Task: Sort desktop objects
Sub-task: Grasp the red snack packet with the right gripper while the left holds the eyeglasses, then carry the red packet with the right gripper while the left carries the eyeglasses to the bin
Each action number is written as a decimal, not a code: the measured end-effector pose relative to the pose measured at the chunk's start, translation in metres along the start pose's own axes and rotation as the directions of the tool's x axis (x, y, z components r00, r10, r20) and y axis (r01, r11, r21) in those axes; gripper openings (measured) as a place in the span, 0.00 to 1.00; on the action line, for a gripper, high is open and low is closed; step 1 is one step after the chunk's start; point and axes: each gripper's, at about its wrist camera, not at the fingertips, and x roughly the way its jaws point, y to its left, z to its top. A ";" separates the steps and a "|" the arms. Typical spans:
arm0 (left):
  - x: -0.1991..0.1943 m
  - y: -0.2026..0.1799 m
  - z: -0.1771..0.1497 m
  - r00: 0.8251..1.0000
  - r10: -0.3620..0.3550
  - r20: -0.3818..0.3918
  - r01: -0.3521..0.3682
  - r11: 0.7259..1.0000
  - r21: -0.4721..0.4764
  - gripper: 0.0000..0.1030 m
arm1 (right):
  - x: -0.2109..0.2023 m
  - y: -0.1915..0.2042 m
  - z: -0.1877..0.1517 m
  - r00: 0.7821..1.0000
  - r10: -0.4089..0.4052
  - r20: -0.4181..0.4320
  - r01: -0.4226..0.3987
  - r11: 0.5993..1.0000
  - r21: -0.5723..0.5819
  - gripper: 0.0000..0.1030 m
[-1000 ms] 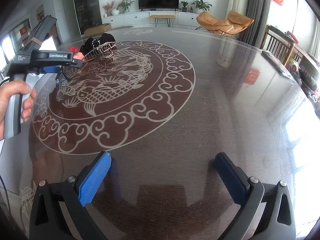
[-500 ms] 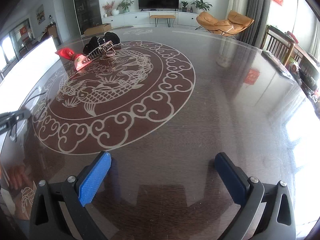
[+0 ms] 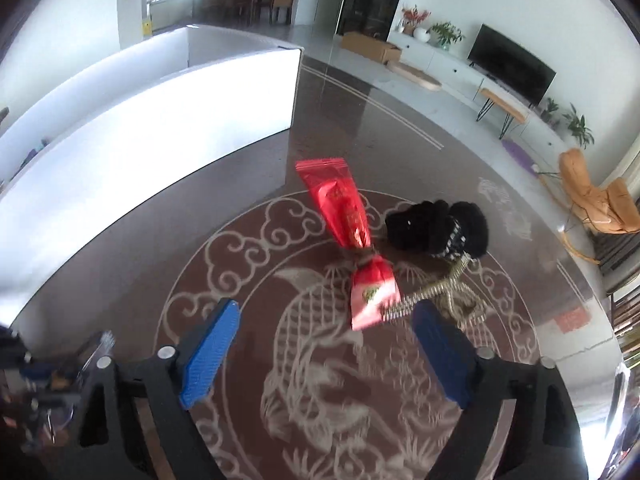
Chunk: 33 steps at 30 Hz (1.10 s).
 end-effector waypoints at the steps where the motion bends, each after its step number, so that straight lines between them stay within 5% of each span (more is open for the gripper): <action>1: -0.001 -0.001 -0.001 1.000 0.002 0.000 -0.002 1.000 0.004 0.12 | 0.015 -0.004 0.010 0.999 0.001 -0.036 -0.001 1.000 0.016 0.80; 4: -0.003 -0.002 -0.004 1.000 -0.002 0.002 0.002 1.000 0.014 0.12 | 0.050 -0.012 0.025 0.993 0.014 -0.116 -0.005 0.997 0.077 0.69; 7: -0.004 0.002 -0.005 1.000 -0.018 0.006 0.018 1.000 0.001 0.12 | 0.055 -0.024 0.021 0.991 0.096 -0.092 -0.074 0.973 0.217 0.24; 11: -0.004 -0.001 -0.006 1.000 -0.011 0.012 0.011 1.000 0.016 0.12 | 0.037 -0.017 -0.009 0.990 0.113 -0.081 -0.087 0.957 0.277 0.24; 16: -0.016 -0.009 -0.015 0.999 -0.041 0.013 0.041 0.999 0.013 0.13 | -0.028 0.016 -0.087 0.981 0.186 -0.049 -0.164 0.942 0.292 0.24; 23: -0.071 -0.020 0.000 0.980 -0.168 0.106 0.172 0.985 -0.031 0.12 | -0.101 0.024 -0.182 0.982 0.180 -0.052 -0.152 0.926 0.347 0.24; 28: -0.145 0.018 0.028 0.952 -0.156 0.262 0.183 0.980 -0.082 0.13 | -0.149 0.027 -0.142 0.984 0.177 0.032 -0.179 0.943 0.280 0.24; 33: -0.185 0.099 0.053 0.959 0.054 0.277 -0.014 0.989 -0.145 0.13 | -0.176 0.098 -0.047 0.942 0.292 0.166 -0.315 0.940 0.134 0.24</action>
